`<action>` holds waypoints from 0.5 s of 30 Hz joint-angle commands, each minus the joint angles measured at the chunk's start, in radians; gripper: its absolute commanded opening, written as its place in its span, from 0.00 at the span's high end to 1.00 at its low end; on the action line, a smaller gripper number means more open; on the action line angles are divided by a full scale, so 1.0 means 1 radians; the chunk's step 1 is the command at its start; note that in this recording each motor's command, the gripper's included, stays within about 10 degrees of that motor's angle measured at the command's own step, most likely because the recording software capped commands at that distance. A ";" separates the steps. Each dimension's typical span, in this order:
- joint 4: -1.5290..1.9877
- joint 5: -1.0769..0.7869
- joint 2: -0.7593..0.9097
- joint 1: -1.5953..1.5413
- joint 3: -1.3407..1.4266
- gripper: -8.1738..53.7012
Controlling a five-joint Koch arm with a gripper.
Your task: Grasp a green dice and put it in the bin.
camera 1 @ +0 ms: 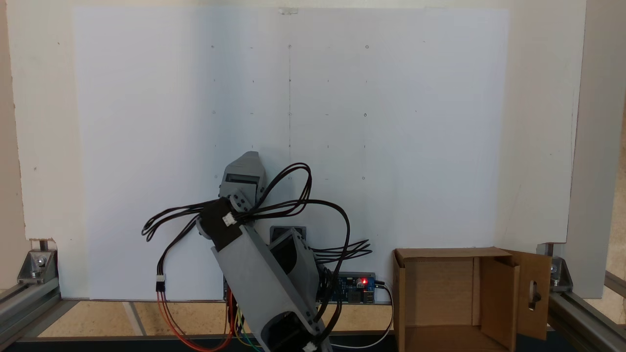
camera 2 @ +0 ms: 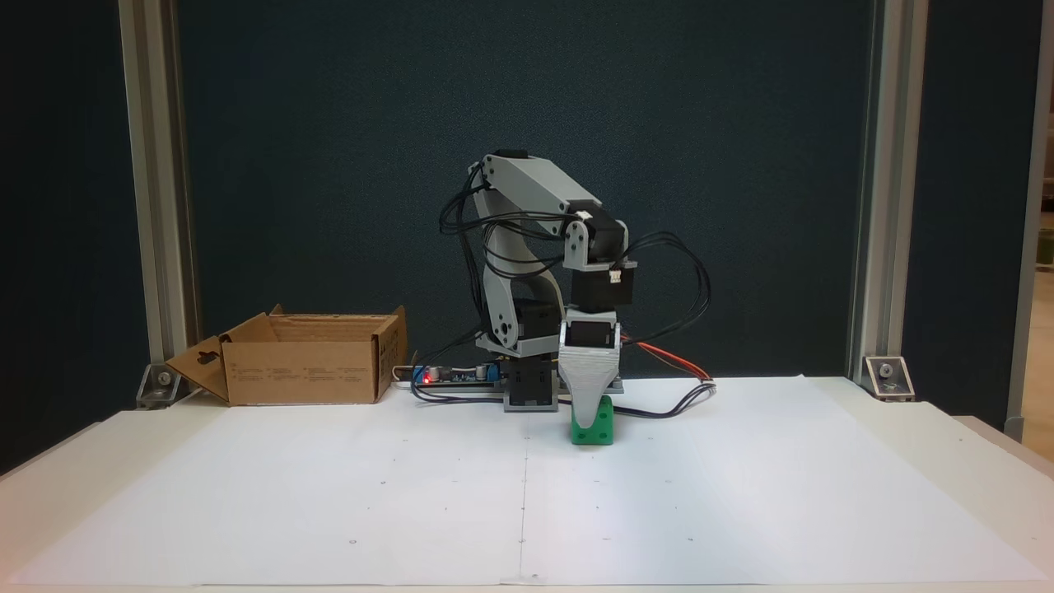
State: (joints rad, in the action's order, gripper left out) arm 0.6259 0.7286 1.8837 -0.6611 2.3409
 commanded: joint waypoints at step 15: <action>-0.051 0.075 -0.081 0.000 -0.009 0.24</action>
State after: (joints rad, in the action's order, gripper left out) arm 0.5860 0.7286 1.8040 -0.6596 2.3455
